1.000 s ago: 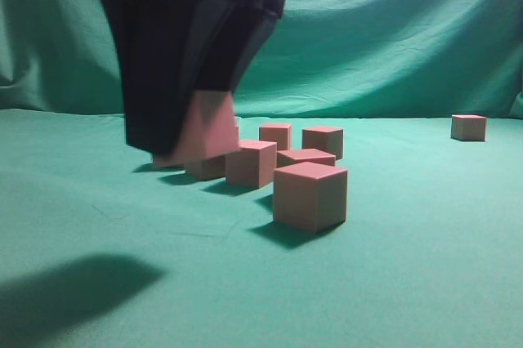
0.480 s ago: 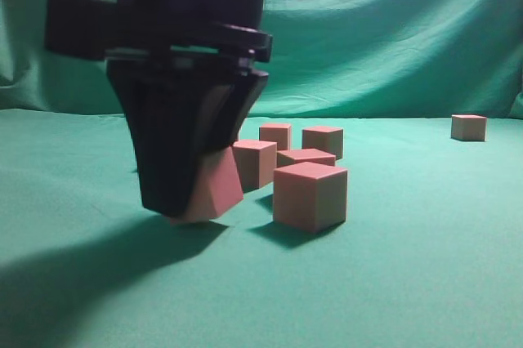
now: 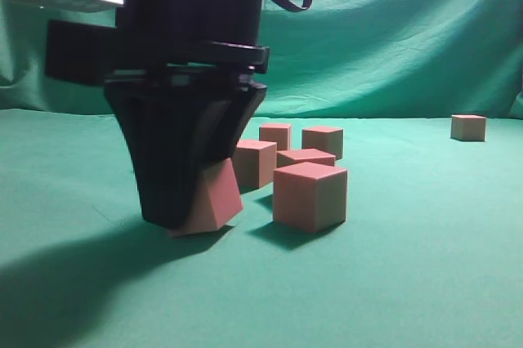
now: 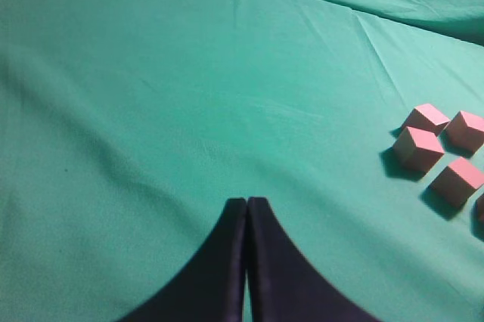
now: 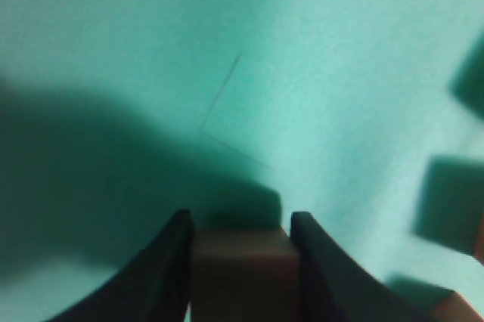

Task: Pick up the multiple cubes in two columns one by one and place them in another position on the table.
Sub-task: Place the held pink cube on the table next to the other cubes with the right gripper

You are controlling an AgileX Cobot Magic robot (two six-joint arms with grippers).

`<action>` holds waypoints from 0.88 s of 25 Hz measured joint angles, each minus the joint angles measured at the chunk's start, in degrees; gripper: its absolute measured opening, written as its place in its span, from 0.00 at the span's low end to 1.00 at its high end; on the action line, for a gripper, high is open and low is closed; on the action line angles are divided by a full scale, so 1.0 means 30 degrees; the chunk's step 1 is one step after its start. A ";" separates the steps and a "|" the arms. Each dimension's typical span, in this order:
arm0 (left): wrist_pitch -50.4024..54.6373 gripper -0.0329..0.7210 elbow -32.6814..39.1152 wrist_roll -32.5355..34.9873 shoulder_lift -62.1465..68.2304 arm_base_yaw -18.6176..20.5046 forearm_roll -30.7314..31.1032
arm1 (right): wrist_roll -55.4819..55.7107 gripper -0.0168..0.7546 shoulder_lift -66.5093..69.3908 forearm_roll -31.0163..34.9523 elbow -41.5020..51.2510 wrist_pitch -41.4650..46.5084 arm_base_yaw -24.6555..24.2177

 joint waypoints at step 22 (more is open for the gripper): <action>0.0000 0.04 0.0000 0.0000 0.0000 0.0000 0.0000 | 0.0000 0.86 0.0250 -0.0924 -0.8161 0.6597 0.0000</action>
